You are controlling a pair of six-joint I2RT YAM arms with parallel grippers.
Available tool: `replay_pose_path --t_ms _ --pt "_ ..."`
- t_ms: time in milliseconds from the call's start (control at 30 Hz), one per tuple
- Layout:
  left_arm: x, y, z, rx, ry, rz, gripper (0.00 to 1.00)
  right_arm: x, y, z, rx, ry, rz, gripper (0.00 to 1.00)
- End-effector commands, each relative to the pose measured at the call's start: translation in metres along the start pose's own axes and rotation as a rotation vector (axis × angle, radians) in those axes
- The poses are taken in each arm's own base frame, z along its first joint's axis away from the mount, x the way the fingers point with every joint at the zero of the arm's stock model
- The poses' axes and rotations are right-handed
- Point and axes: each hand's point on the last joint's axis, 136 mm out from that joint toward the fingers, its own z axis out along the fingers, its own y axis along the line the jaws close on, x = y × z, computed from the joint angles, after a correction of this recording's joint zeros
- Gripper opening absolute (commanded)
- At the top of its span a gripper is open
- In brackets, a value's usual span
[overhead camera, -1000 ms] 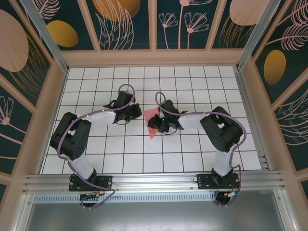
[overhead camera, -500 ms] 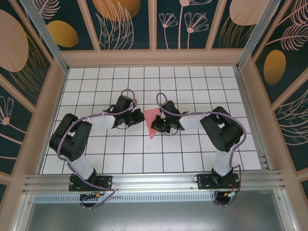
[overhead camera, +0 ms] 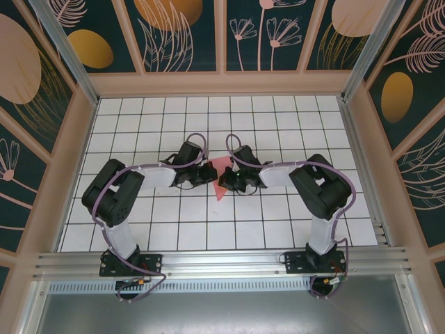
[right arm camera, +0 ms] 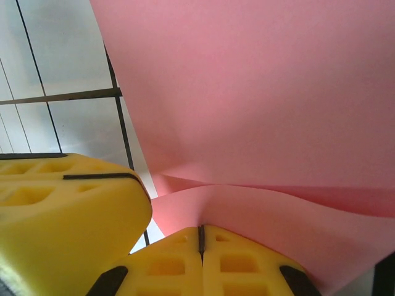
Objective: Fold a paper plane with a square sheet of paper (pick it up from the middle)
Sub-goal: Third fold the triangle at the center of the table.
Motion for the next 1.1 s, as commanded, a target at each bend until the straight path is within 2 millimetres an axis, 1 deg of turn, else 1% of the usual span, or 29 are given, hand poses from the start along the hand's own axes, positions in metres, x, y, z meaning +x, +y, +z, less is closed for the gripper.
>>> replay_pose_path --t_ms 0,233,400,500,600,667,833,900,967,1067 --pt "0.004 0.007 0.007 -0.045 0.023 -0.012 0.0 0.013 -0.029 0.003 0.09 0.038 0.034 0.0" --pt "0.012 0.021 0.007 -0.099 0.038 -0.021 0.0 0.011 -0.027 0.001 0.08 0.031 0.039 0.0" --pt "0.012 0.025 0.003 -0.125 0.026 -0.012 0.0 0.011 -0.027 0.0 0.076 0.029 0.044 0.0" --pt "0.009 0.028 0.002 -0.148 0.013 -0.002 0.0 0.011 -0.025 0.0 0.066 0.033 0.037 0.0" --pt "0.006 0.027 0.003 -0.155 0.007 0.006 0.0 0.01 -0.019 -0.003 0.046 0.028 0.021 0.0" --pt "0.007 0.029 0.004 -0.161 0.011 0.003 0.0 0.007 -0.011 -0.006 0.022 0.024 -0.003 0.0" --pt "0.01 0.033 0.002 -0.174 0.011 0.003 0.0 -0.003 0.011 -0.023 -0.036 -0.024 -0.058 0.0" --pt "0.01 0.032 0.001 -0.169 0.011 0.006 0.0 -0.007 0.013 -0.03 -0.033 -0.051 -0.071 0.0" --pt "0.009 0.03 0.0 -0.161 0.008 0.009 0.0 -0.011 0.009 -0.036 -0.004 -0.08 -0.069 0.03" --pt "0.007 0.025 -0.002 -0.149 0.002 0.016 0.0 -0.02 -0.011 -0.045 0.102 -0.149 -0.033 0.12"
